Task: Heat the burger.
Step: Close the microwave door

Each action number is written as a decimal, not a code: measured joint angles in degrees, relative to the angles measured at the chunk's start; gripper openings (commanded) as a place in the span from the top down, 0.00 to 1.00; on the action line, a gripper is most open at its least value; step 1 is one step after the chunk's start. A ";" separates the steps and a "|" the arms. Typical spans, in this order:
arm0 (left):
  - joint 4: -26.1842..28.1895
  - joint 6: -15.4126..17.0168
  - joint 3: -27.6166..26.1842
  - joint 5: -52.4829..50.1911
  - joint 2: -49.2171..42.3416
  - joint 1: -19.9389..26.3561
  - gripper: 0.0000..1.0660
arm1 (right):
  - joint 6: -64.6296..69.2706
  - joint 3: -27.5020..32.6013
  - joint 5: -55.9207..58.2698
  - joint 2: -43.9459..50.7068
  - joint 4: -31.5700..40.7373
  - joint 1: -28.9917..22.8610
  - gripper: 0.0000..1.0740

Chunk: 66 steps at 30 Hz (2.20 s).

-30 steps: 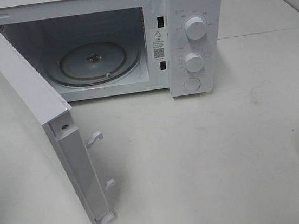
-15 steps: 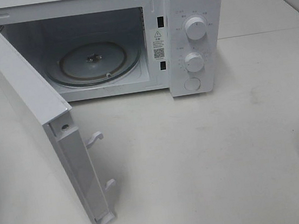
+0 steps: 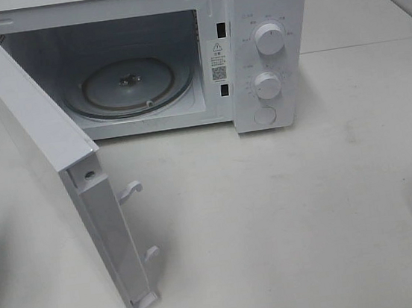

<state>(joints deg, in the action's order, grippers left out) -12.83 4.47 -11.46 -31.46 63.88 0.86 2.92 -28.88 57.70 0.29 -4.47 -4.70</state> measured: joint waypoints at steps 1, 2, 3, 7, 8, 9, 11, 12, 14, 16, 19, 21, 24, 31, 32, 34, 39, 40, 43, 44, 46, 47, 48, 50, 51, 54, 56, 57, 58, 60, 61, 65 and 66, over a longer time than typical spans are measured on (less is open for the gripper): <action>-1.89 1.20 -0.34 -1.03 1.32 0.00 1.00 | 0.00 0.00 0.00 0.00 0.00 0.00 0.30; -5.33 3.27 -0.69 -3.27 3.78 0.00 1.00 | 0.00 0.00 0.00 0.00 0.00 0.00 0.30; -5.33 3.27 -0.69 -3.27 3.78 0.00 1.00 | 0.00 0.00 0.00 0.00 0.00 0.00 0.30; -11.40 7.16 -0.80 -9.22 7.91 0.00 1.00 | 0.00 0.00 0.00 0.00 0.00 0.00 0.30; -12.66 8.25 -0.86 -12.09 9.91 0.00 1.00 | 0.00 0.00 0.00 0.00 0.00 0.00 0.30; -12.66 8.25 -0.86 -12.09 9.91 0.00 1.00 | 0.00 0.00 0.00 0.00 0.00 0.00 0.30; -12.95 8.65 -0.86 -13.29 10.89 0.00 1.00 | 0.00 0.00 0.00 0.00 0.00 0.00 0.30; -13.01 9.00 -1.20 -14.90 12.72 -0.63 1.00 | 0.00 0.00 0.00 0.00 0.00 0.00 0.30; -13.01 9.05 -1.83 -15.64 14.15 -2.23 1.00 | 0.00 0.00 0.00 0.00 0.00 0.00 0.30; -11.86 8.42 -2.98 -15.99 16.27 -6.13 1.00 | 0.00 0.00 0.00 0.00 0.00 0.00 0.30; -8.02 6.47 -3.72 -16.21 18.56 -10.89 1.00 | 0.00 0.00 0.00 0.00 0.00 0.00 0.30; -3.95 4.70 -4.13 -16.39 19.88 -13.69 1.00 | 0.00 0.00 0.00 0.00 0.00 0.00 0.30; 3.09 2.29 -4.98 -16.44 21.89 -17.88 1.00 | 0.00 0.00 0.00 0.00 0.06 0.00 0.30; 15.01 -4.47 -8.19 -16.79 26.36 -26.59 1.00 | 0.00 0.00 0.00 0.00 0.11 0.00 0.30; 18.68 -6.47 -9.63 -16.79 27.62 -28.99 1.00 | 0.00 0.00 0.00 0.00 0.11 0.00 0.30; 22.40 -8.19 -11.06 -16.84 28.82 -31.34 1.00 | 0.00 0.00 0.00 0.00 0.11 0.00 0.30; 30.14 -11.12 -14.32 -16.84 31.17 -34.89 1.00 | 0.00 0.00 0.00 0.00 0.11 0.00 0.30; 33.80 -12.55 -16.50 -16.84 32.60 -36.50 1.00 | 0.00 0.00 0.00 0.00 0.11 0.00 0.30; 37.99 -14.55 -20.05 -16.84 34.66 -38.27 1.00 | 0.00 0.00 0.00 0.00 0.11 0.00 0.30; 37.99 -14.55 -20.05 -16.84 34.66 -38.27 1.00 | 0.00 0.00 0.00 0.00 0.11 0.00 0.30; 40.16 -16.04 -22.35 -16.84 36.15 -39.30 1.00 | 0.00 0.00 0.00 0.00 0.17 0.00 0.30; 41.31 -16.84 -23.38 -16.84 36.78 -39.65 1.00 | 0.00 0.00 0.00 0.00 0.17 0.00 0.30; 41.31 -16.84 -23.38 -16.84 36.78 -39.65 1.00 | 0.00 0.00 0.00 0.00 0.17 0.00 0.30; 44.63 -19.37 -28.93 -14.84 39.42 -40.51 1.00 | 0.00 0.00 0.00 0.00 0.17 0.00 0.30; 44.63 -19.37 -28.93 -14.84 39.42 -40.51 1.00 | 0.00 0.00 0.00 0.00 0.17 0.00 0.30; 46.47 -20.91 -32.49 -13.12 41.42 -40.57 1.00 | 0.00 0.00 0.00 0.00 0.17 0.00 0.30; 47.90 -22.06 -35.18 -12.32 42.63 -40.57 1.00 | 0.00 0.00 0.00 0.00 0.17 0.00 0.30; 49.33 -23.15 -37.70 -11.63 43.77 -40.57 1.00 | 0.00 0.00 0.00 0.00 0.17 0.00 0.30; 49.33 -23.15 -37.70 -11.63 43.77 -40.57 1.00 | 0.00 0.00 0.00 0.00 0.17 0.00 0.30; 51.97 -24.92 -40.68 -9.57 45.26 -40.79 1.00 | 0.00 0.00 0.00 0.00 0.17 0.00 0.30; 51.97 -24.92 -40.68 -9.57 45.26 -40.79 1.00 | 0.00 0.00 0.00 0.00 0.17 0.00 0.30; 55.46 -28.65 -44.98 -4.18 47.67 -41.71 1.00 | 0.00 0.00 0.00 0.00 0.17 0.00 0.30; 55.46 -28.65 -44.98 -4.18 47.67 -41.71 1.00 | 0.00 0.00 0.00 0.00 0.17 0.00 0.30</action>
<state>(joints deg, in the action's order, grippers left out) 42.63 -24.18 -56.44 -35.64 111.55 -40.85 2.92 -28.88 57.70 0.29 -4.30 -4.70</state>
